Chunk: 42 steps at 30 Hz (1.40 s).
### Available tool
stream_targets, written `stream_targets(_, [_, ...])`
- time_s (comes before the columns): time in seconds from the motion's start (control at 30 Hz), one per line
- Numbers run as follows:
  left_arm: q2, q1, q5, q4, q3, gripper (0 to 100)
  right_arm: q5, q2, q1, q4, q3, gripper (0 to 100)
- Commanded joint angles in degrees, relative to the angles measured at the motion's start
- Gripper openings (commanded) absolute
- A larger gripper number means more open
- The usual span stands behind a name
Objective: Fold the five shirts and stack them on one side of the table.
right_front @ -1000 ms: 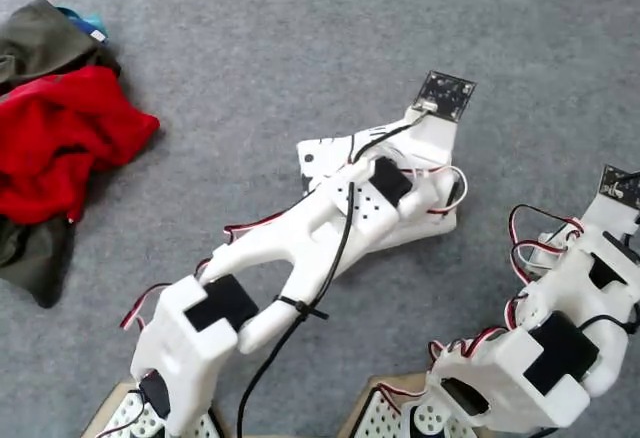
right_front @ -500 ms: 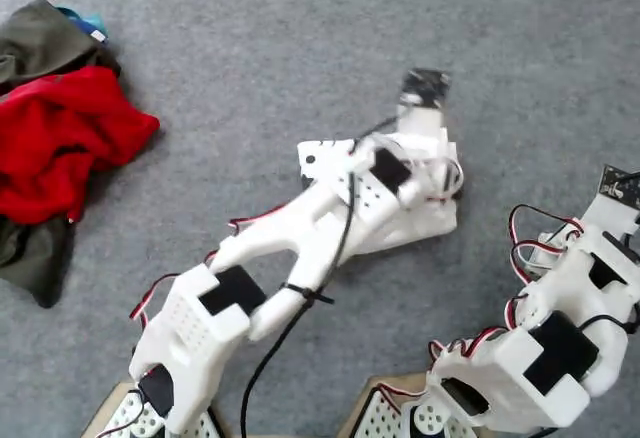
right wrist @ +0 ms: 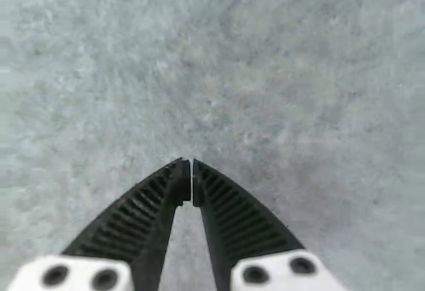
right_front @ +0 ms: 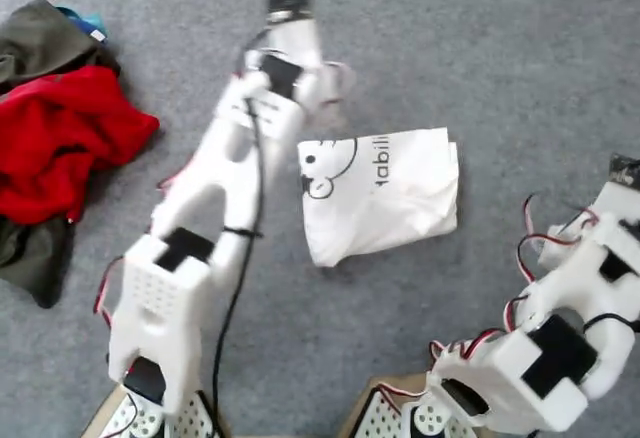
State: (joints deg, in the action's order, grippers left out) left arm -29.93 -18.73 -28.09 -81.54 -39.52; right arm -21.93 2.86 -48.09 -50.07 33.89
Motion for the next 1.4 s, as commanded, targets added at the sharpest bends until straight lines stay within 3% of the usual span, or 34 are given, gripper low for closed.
stream_targets(0.0, [1.2, 6.0, 6.1, -2.9, 4.4, 3, -3.0, 5.3, 6.2, -11.3, -12.3, 1.8])
stream_targets(0.13, [5.2, 9.6, 7.8, -4.2, 14.0, 3, -6.9, 6.6, 18.5, -23.5, -25.9, 1.8])
stream_targets(0.27, [16.4, 10.6, 8.9, -0.3, 27.6, 3, -3.0, 4.0, 28.8, -27.8, -36.4, 1.8])
stream_targets(0.47, [36.0, 11.8, 13.4, 16.4, 56.7, 3, -2.1, -7.2, 41.0, -34.6, -46.9, 1.8])
stream_targets(0.63, [38.9, 18.9, 13.5, 37.0, 75.0, 3, -2.1, -18.9, 45.5, -39.9, -52.7, 1.8])
stream_targets(0.77, [34.2, 22.8, 13.2, 49.3, 82.9, 3, -2.2, -24.3, 46.2, -43.5, -56.7, 1.8])
stream_targets(1.1, [32.4, 23.2, 13.5, 43.9, 78.9, 3, -7.8, -25.7, 44.4, -46.5, -49.9, 1.8])
stream_targets(1.37, [32.4, 23.2, 13.5, 44.2, 79.3, 3, -20.5, -20.9, 31.9, -44.6, -38.6, 1.7])
